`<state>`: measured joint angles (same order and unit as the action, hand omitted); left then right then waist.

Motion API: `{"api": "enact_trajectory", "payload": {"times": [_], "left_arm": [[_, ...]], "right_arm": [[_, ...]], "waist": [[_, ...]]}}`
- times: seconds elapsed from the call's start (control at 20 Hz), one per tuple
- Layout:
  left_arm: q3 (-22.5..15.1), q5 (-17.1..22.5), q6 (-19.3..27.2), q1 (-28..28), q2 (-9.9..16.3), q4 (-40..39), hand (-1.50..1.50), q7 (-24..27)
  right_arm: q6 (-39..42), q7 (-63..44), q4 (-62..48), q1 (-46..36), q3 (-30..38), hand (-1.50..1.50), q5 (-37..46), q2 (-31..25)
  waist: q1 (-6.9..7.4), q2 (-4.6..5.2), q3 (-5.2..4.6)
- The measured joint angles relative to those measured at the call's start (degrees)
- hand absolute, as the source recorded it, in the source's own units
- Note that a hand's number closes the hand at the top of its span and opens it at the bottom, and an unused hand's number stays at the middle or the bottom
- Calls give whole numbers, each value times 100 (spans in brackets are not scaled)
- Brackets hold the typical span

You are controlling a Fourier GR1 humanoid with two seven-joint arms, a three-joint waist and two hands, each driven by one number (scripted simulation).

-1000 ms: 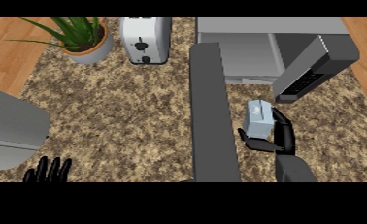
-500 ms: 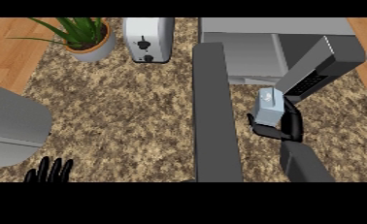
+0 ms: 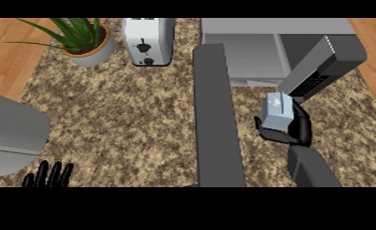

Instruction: Pick up the milk, place it into the microwave and close the microwave

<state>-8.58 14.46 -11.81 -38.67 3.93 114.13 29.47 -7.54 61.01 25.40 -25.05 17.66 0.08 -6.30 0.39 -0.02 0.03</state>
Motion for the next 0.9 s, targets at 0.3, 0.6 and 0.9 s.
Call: {"api": "enact_trajectory", "payload": {"times": [0.3,0.6,0.9], "left_arm": [[-62,-16,-115,-181,79,115,-150,3],[-120,-24,-104,-292,40,187,-150,45],[-100,-9,-136,-624,50,317,-150,222]], "right_arm": [[-25,-401,1449,840,-448,150,63,198],[142,-1320,3497,2085,-1019,150,107,235],[669,-2184,5141,2865,-1506,150,-369,444]], "waist": [[-64,-26,-7],[-107,-38,-12],[-79,-34,-10]]}}
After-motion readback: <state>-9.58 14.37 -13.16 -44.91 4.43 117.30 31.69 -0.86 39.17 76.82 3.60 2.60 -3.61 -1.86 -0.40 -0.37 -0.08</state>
